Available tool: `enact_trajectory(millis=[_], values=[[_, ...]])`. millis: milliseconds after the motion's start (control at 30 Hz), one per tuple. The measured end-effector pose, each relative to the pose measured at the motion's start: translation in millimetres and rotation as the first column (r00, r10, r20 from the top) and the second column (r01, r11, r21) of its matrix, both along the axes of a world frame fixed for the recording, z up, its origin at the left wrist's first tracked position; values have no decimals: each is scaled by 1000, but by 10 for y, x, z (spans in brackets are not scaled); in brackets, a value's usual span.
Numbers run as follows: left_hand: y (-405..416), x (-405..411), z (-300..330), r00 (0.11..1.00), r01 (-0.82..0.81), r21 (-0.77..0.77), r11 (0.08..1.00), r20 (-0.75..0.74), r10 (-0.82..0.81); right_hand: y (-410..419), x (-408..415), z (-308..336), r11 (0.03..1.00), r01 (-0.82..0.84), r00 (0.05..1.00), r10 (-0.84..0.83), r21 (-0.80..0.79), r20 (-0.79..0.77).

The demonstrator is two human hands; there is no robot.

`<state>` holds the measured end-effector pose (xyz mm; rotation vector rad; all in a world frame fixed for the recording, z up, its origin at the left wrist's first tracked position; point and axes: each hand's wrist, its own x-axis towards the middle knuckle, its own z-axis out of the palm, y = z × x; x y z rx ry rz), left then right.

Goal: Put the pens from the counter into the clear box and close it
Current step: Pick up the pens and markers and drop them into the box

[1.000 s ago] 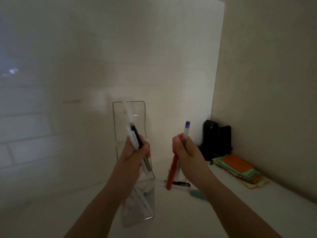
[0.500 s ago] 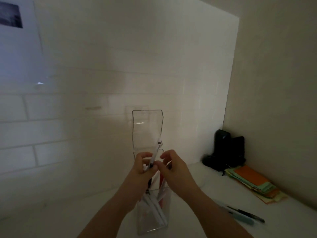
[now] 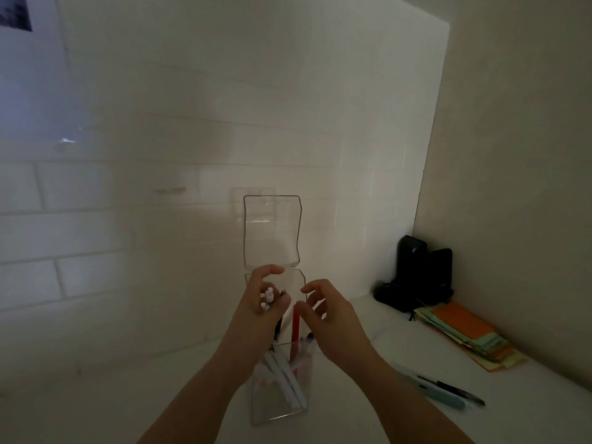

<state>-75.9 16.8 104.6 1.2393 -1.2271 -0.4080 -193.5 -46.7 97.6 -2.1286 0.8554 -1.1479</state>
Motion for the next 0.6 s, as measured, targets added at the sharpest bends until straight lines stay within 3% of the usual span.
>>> enact_trajectory(millis=[100,233,300,367,467,533,600], values=[[9,-25,16,1000,-12,-55,998,21,13,-18,-47,24,999,1,998,-3,33,70],[-31,-10,-20,924,-180,-251,951,289,251,-52,-92,6,995,-25,998,19,96,53],[-68,-33,-43,901,-188,-181,965,358,243,-61,-113,-33,994,-20,998,13,109,58],[-109,-72,-74,893,-196,5,981,414,177,-57,-142,-70,994,-8,999,4,107,35],[-177,-61,-57,952,-164,124,979,278,124,-69,-189,-137,999,-32,998,33,40,-44],[-173,-47,-44,965,-154,43,987,222,141,-72,-205,-176,999,-45,994,42,-24,-104],[-139,-53,-94,945,-144,-63,988,287,156,-45,-211,-139,996,-45,994,37,-78,-101]])
